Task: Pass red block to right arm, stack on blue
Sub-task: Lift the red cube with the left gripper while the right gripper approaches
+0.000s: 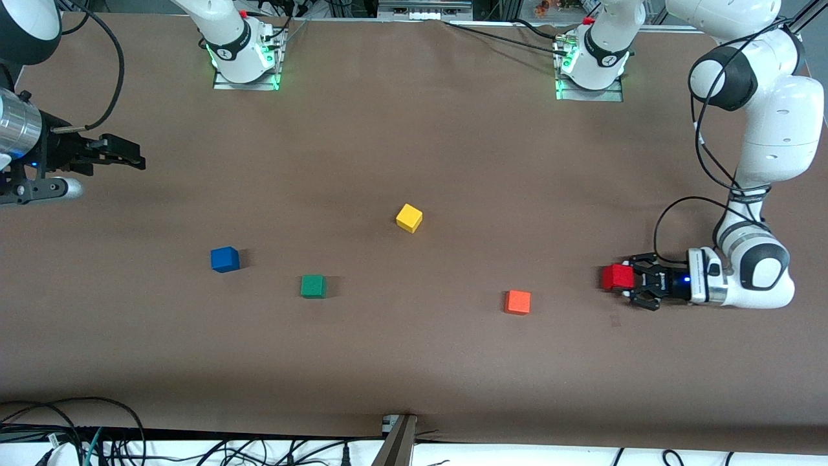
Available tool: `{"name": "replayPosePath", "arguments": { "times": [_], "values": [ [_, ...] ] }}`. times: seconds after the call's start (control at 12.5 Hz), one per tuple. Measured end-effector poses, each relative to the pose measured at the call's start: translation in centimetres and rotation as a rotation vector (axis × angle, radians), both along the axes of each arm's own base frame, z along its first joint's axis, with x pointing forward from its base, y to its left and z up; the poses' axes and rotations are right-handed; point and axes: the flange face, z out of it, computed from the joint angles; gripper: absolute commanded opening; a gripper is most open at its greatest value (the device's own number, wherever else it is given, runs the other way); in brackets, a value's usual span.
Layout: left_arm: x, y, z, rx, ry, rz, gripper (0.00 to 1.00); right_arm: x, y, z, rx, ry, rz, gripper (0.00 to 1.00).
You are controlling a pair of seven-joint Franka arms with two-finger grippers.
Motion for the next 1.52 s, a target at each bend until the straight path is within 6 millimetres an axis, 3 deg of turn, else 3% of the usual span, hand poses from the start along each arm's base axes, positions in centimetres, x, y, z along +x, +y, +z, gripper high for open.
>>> {"name": "replayPosePath", "arguments": {
  "times": [0.24, 0.32, 0.48, 0.64, 0.8, 1.04, 1.28, 1.52],
  "values": [
    [2.0, -8.2, 4.1, -0.144, 0.062, -0.053, 0.00, 1.1, 0.5, -2.0, 0.040, 0.014, -0.008, 1.00],
    [2.7, -12.6, 5.9, -0.225, 0.101, -0.070, 0.00, 1.5, 1.1, -3.0, 0.095, 0.027, -0.017, 1.00],
    [3.1, -18.3, 7.4, -0.322, 0.117, -0.088, 0.00, 2.5, 2.4, -4.2, 0.165, 0.020, -0.024, 1.00],
    [3.0, -25.6, 8.1, -0.369, 0.132, -0.108, 0.00, 3.4, 5.3, -6.3, 0.274, 0.040, -0.025, 1.00],
    [2.8, -31.1, 8.6, -0.379, 0.145, -0.087, 0.00, 4.3, 9.1, -8.7, 0.413, 0.070, -0.040, 1.00],
    [3.3, -35.8, 9.6, -0.364, 0.150, -0.003, 0.00, 5.6, 11.7, -11.9, 0.610, 0.123, -0.112, 1.00],
    [3.6, -40.0, 12.2, -0.339, 0.163, 0.075, 0.00, 7.1, 13.5, -14.5, 0.765, 0.137, -0.203, 1.00],
    [2.3, -45.7, 14.1, -0.315, 0.218, 0.120, 0.00, 7.9, 17.6, -15.7, 0.824, 0.114, -0.226, 1.00]
  ]
}}
